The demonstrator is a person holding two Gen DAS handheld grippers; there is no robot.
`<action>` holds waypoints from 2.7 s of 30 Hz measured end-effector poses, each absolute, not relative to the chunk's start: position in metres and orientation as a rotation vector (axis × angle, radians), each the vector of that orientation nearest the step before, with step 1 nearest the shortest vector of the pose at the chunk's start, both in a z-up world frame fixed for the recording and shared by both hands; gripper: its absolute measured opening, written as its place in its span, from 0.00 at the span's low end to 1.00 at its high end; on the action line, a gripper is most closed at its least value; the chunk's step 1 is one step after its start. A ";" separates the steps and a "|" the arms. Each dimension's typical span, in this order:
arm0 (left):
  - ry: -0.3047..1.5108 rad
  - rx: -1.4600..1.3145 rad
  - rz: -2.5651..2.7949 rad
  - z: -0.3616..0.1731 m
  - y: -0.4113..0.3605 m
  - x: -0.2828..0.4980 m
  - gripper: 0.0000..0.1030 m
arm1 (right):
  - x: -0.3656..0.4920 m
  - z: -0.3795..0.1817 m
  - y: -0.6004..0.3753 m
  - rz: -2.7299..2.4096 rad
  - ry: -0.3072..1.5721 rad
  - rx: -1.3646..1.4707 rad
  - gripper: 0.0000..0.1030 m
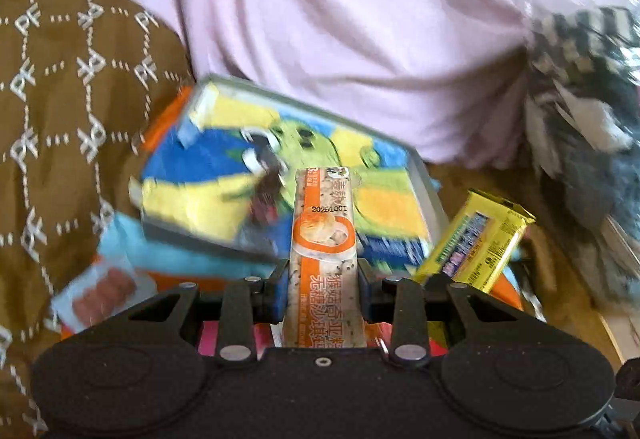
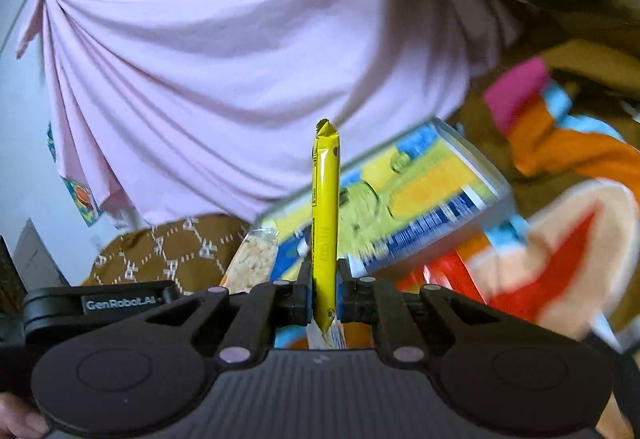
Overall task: Organize snacks
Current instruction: 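Lift both held snacks and carry them over the grey tray, then lower both snacks into the tray and open both grippers, then withdraw both tools from the tray toward the snack pile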
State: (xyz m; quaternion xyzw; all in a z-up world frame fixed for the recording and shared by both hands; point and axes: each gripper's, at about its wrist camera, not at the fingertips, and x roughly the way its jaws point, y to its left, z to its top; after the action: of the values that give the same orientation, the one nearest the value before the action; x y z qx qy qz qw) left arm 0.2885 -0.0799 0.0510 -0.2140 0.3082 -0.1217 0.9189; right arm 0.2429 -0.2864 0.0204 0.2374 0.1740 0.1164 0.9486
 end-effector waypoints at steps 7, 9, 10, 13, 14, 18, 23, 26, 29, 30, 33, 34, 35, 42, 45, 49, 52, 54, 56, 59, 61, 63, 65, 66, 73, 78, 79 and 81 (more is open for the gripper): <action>0.589 -0.322 -0.133 0.045 -0.087 0.343 0.34 | 0.299 0.010 -0.295 0.277 0.342 0.476 0.11; 0.594 -0.314 -0.129 0.040 -0.088 0.358 0.34 | 0.309 0.005 -0.294 0.276 0.351 0.467 0.11; 0.598 -0.315 -0.127 0.037 -0.090 0.364 0.34 | 0.313 0.003 -0.294 0.277 0.360 0.465 0.11; 0.607 -0.313 -0.125 0.028 -0.096 0.378 0.34 | 0.322 -0.006 -0.295 0.277 0.384 0.450 0.11; 0.609 -0.311 -0.123 0.024 -0.098 0.383 0.34 | 0.324 -0.010 -0.295 0.272 0.394 0.450 0.11; 0.610 -0.300 -0.121 0.012 -0.108 0.394 0.34 | 0.332 -0.018 -0.302 0.268 0.422 0.471 0.11; 0.622 -0.297 -0.113 0.000 -0.115 0.404 0.34 | 0.337 -0.022 -0.310 0.265 0.455 0.490 0.12; 0.616 -0.295 -0.105 -0.005 -0.116 0.406 0.34 | 0.337 -0.024 -0.313 0.261 0.466 0.503 0.12; 0.609 -0.279 -0.097 -0.007 -0.120 0.405 0.34 | 0.338 -0.024 -0.314 0.252 0.479 0.495 0.13; 0.608 -0.270 -0.094 -0.007 -0.121 0.405 0.35 | 0.339 -0.025 -0.314 0.244 0.485 0.493 0.14; 0.615 -0.255 -0.087 -0.008 -0.124 0.405 0.36 | 0.341 -0.025 -0.317 0.236 0.504 0.500 0.16; 0.617 -0.256 -0.087 -0.009 -0.124 0.405 0.36 | 0.342 -0.025 -0.318 0.234 0.507 0.498 0.17; 0.619 -0.260 -0.084 -0.009 -0.123 0.406 0.37 | 0.341 -0.024 -0.318 0.229 0.506 0.491 0.18; 0.624 -0.304 -0.067 -0.007 -0.118 0.402 0.57 | 0.335 -0.017 -0.318 0.195 0.486 0.409 0.38; 0.612 -0.312 -0.055 -0.005 -0.115 0.398 0.66 | 0.329 -0.012 -0.315 0.179 0.462 0.346 0.55; 0.586 -0.316 -0.033 0.001 -0.111 0.391 0.77 | 0.322 -0.009 -0.310 0.158 0.432 0.273 0.72; 0.568 -0.306 -0.017 0.007 -0.108 0.383 0.84 | 0.319 -0.008 -0.309 0.147 0.414 0.250 0.83; 0.559 -0.300 -0.011 0.010 -0.106 0.378 0.87 | 0.317 -0.008 -0.308 0.137 0.402 0.247 0.86; 0.549 -0.295 -0.010 0.014 -0.102 0.372 0.90 | 0.314 -0.008 -0.308 0.131 0.394 0.248 0.87; 0.517 -0.281 -0.003 0.021 -0.097 0.360 0.95 | 0.304 -0.006 -0.307 0.124 0.370 0.254 0.91; 0.499 -0.270 0.003 0.025 -0.093 0.352 0.96 | 0.295 -0.004 -0.306 0.118 0.350 0.249 0.94; 0.486 -0.264 0.010 0.030 -0.089 0.342 0.99 | 0.284 -0.002 -0.304 0.116 0.327 0.241 0.95; 0.476 -0.261 0.015 0.033 -0.085 0.331 0.99 | 0.270 0.002 -0.301 0.111 0.302 0.237 0.96; 0.471 -0.258 0.017 0.035 -0.082 0.325 0.99 | 0.263 0.003 -0.300 0.107 0.288 0.237 0.97; 0.447 -0.224 0.017 0.046 -0.065 0.281 0.99 | 0.224 0.017 -0.289 0.079 0.219 0.234 1.00; 0.432 -0.206 0.015 0.049 -0.050 0.249 0.99 | 0.194 0.020 -0.283 0.058 0.207 0.241 1.00; 0.432 -0.204 0.015 0.049 -0.047 0.243 0.99 | 0.188 0.021 -0.282 0.055 0.205 0.243 1.00; 0.433 -0.202 0.018 0.048 -0.040 0.230 0.99 | 0.176 0.022 -0.279 0.051 0.201 0.249 1.00</action>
State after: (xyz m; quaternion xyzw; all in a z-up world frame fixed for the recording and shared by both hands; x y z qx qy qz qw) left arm 0.2301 -0.0399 0.0485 -0.1002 0.2143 0.0087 0.9716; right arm 0.1761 -0.2794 0.0220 0.1241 0.1002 0.0254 0.9869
